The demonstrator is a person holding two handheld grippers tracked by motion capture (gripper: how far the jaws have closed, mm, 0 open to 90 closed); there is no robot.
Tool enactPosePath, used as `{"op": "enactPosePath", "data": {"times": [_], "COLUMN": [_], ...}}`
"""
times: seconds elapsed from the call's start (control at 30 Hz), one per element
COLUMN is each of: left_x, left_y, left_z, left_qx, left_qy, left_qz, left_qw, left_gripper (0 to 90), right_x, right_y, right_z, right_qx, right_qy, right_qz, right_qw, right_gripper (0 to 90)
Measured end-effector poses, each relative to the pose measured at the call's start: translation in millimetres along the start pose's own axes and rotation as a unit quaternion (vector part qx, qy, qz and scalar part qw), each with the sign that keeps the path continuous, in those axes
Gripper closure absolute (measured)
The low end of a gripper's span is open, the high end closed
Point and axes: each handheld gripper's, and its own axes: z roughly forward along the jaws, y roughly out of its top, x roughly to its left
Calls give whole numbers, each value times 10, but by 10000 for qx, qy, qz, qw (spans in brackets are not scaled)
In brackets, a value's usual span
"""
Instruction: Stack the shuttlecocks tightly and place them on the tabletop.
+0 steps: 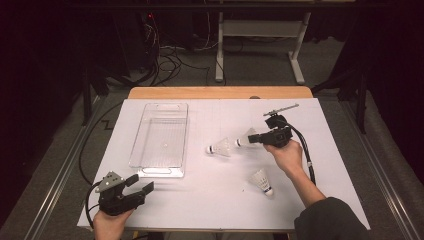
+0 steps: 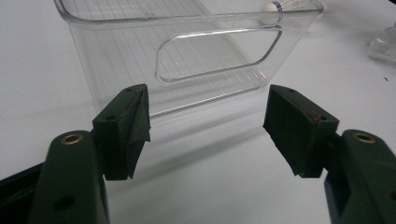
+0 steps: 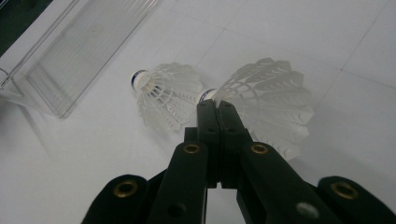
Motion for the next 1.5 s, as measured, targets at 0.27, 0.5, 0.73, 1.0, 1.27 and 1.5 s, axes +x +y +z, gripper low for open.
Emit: {"op": "enactPosePath", "data": {"times": [0.27,0.5,0.73,1.0,1.27,1.5], "left_x": [1,0,0,1,1,-1], "left_y": [-1,0,-1,-1,0,-1], "left_z": [4,2,1,3,3,2], "left_qx": [9,5,8,14,13,15], "left_qy": [6,3,12,11,1,-2], "left_qz": [6,9,13,17,18,13], "left_qw": [10000,10000,10000,10000,10000,10000], "left_gripper": [321,321,321,321,320,320], "right_x": [70,126,165,206,230,246], "right_y": [0,2,5,15,22,25], "right_z": [76,142,197,260,299,321], "right_qx": [23,54,73,74,48,60], "right_qy": [136,232,314,396,479,506], "right_qz": [-62,-82,-90,-93,-97,-96], "right_qw": [9999,9997,9994,9991,9988,9987], "right_gripper": [900,900,900,900,900,900]}}
